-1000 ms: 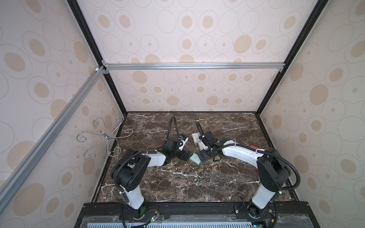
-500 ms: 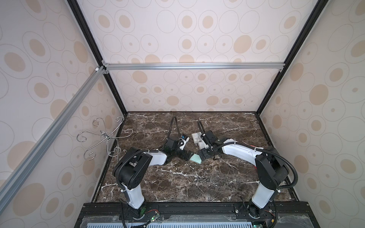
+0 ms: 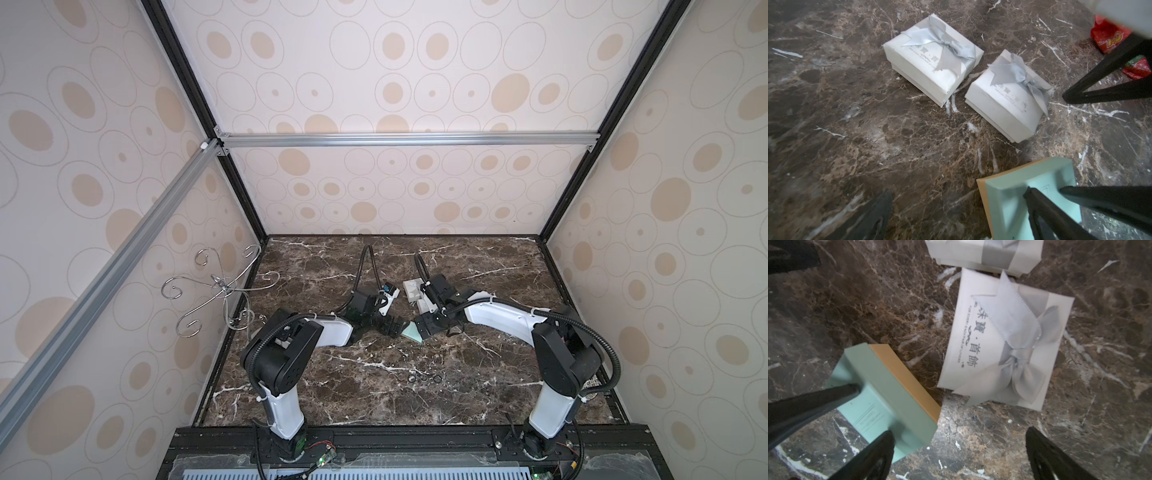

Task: Take the rings out of the lift-off lid box
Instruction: Close the lid on the jewelry box.

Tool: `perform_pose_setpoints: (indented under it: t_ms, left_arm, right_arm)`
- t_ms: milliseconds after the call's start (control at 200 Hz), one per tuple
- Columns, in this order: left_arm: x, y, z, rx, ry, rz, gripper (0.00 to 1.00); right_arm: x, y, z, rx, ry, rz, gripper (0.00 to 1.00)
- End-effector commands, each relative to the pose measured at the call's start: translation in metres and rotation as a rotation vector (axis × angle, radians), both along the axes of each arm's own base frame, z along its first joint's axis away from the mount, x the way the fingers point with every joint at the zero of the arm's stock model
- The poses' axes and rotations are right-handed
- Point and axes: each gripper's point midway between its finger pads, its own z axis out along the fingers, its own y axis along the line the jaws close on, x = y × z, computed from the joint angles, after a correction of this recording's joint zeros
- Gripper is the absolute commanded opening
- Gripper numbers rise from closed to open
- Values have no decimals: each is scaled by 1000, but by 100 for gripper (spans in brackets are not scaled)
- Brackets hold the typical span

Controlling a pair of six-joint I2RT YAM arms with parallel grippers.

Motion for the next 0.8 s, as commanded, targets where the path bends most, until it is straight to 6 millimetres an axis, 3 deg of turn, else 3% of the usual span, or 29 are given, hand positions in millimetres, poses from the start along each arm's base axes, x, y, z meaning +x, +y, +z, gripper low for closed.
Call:
perform_pose_setpoints:
  t_ms: [0, 200, 425, 515, 650, 795]
  left_arm:
    - [6, 5, 12, 36, -52, 9, 100]
    - [8, 20, 44, 36, -125, 52, 100]
    - [4, 42, 54, 32, -135, 112, 100]
    - [2, 49, 53, 38, -129, 133, 100]
    - [0, 62, 54, 44, -126, 171, 100]
    - [-2, 71, 58, 29, -133, 193, 100]
  right_arm:
    - [-7, 0, 6, 30, -21, 64, 100]
    - [-19, 19, 33, 95, -110, 251, 100]
    - [-28, 51, 41, 120, -168, 444, 100]
    - [-25, 60, 38, 95, -177, 501, 99]
    - [-18, 65, 29, 57, -171, 542, 87]
    - [-12, 69, 20, 28, -166, 570, 85]
